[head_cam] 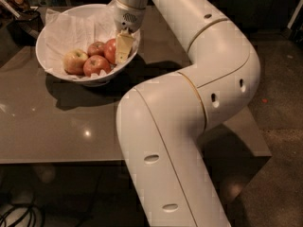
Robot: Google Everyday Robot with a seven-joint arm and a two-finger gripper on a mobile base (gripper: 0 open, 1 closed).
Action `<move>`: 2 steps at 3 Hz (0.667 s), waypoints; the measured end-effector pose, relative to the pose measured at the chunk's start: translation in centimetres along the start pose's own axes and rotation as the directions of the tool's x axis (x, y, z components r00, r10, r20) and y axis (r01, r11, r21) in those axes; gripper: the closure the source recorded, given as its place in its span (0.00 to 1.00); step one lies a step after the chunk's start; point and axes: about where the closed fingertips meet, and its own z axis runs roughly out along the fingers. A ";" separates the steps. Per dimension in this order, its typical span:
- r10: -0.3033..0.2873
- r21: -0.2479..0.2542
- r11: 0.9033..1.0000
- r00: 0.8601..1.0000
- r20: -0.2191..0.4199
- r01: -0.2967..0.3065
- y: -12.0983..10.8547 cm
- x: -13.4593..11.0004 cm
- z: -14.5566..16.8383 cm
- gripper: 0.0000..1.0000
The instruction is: Pick apple from white bowl
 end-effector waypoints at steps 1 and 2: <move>-0.009 0.055 0.998 1.000 0.018 0.008 -0.6 -0.7 -1.1 1.00; -0.021 0.096 0.995 1.000 0.002 0.021 -0.2 -1.3 -2.8 1.00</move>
Offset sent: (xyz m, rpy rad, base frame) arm -0.0296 -0.0090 0.0528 -0.0355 -0.1055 0.0033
